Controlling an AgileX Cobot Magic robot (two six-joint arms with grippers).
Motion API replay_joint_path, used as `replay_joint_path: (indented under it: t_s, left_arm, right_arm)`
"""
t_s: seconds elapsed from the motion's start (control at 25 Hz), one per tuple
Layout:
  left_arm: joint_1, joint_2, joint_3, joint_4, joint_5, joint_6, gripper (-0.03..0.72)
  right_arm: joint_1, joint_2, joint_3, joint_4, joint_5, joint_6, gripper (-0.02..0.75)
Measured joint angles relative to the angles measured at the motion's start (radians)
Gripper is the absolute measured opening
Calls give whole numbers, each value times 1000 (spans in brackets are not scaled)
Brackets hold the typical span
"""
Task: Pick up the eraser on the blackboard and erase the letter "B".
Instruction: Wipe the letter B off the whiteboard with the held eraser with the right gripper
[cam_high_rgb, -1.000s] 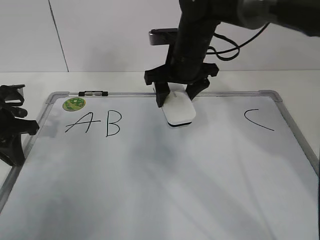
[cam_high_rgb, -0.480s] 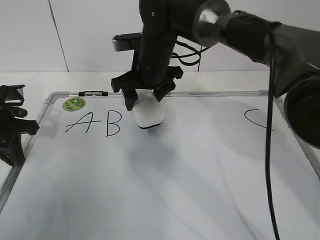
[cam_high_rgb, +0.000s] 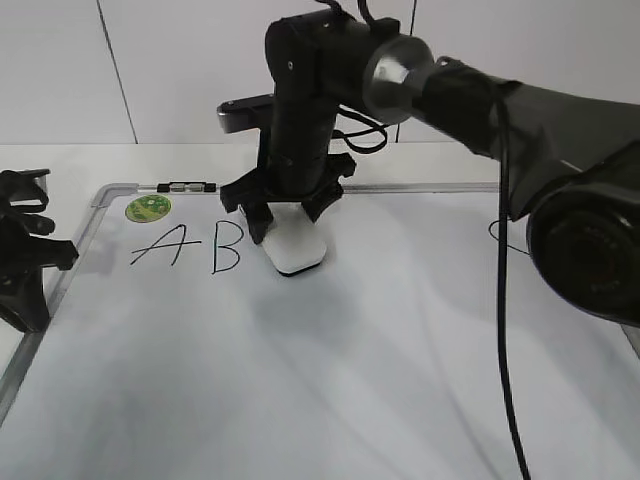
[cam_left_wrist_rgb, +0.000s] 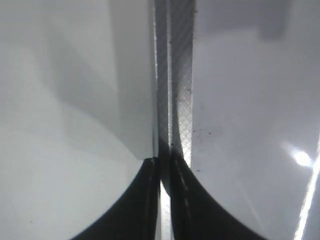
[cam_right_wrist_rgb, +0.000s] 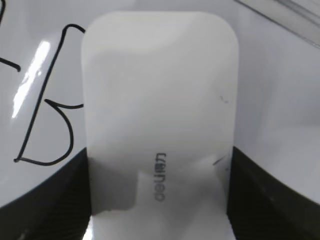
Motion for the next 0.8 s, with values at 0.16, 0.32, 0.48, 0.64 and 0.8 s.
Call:
replay_joint_path:
  t_s: [0.16, 0.32, 0.48, 0.64, 0.8]
  left_arm:
    - [0, 0, 0, 0, 0, 0, 42]
    - [0, 0, 0, 0, 0, 0, 42]
    - [0, 0, 0, 0, -2, 0, 42]
    - [0, 0, 0, 0, -2, 0, 42]
    - [0, 0, 0, 0, -2, 0, 42]
  right_arm:
    - [4, 17, -17, -2, 4, -15, 566]
    - [15, 36, -28, -14, 4, -35, 565]
    - [21, 49, -46, -20, 12, -46, 565]
    - [27, 53, -50, -28, 14, -48, 565]
    - [48, 55, -53, -39, 10, -52, 565]
